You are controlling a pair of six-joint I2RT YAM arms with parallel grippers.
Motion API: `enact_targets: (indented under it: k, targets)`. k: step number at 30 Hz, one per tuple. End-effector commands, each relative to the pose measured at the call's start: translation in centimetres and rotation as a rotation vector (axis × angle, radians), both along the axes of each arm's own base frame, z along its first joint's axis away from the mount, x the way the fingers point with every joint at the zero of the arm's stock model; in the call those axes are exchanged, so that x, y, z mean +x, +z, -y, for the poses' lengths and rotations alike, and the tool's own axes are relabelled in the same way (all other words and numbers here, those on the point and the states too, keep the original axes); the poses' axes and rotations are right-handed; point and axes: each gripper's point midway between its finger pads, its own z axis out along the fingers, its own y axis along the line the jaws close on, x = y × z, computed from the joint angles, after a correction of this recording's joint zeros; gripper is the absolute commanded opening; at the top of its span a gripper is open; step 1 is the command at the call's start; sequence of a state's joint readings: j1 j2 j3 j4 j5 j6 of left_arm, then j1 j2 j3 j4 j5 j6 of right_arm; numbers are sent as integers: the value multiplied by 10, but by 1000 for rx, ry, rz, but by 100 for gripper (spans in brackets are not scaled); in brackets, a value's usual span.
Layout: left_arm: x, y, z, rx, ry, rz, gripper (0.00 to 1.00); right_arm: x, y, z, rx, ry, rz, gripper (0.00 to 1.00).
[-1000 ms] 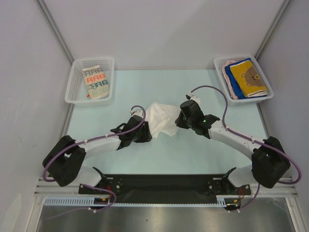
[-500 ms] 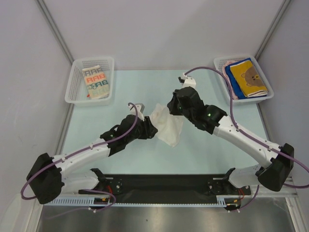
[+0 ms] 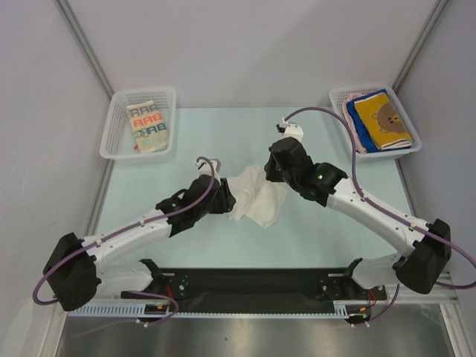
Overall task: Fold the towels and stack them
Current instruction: Flatten out the crumpled towel
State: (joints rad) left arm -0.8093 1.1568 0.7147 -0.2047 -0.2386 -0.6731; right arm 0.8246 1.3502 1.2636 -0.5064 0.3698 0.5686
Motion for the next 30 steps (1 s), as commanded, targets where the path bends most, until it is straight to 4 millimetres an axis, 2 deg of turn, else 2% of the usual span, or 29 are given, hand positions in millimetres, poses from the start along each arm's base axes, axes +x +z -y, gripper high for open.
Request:
enact_targets:
  k: [1,6,10,13,20,30]
  targets:
    - [-8,-1,17,-29,-89,-6,43,3,12,13,20,-41,30,0]
    - [-29,-33,29,22,-152,-58,41,4,12,14,25,-38,26,0]
    - [-39,-52,40,71,-181,-83,42,5,14,14,30,-40,30,0]
    - [-37,-65,39,133,-160,-91,43,5,16,14,36,-40,32,0]
    - [-30,-87,38,223,-146,-99,54,3,19,18,39,-44,35,0]
    - [-16,-94,42,265,-122,-72,58,1,21,23,42,-50,37,0]
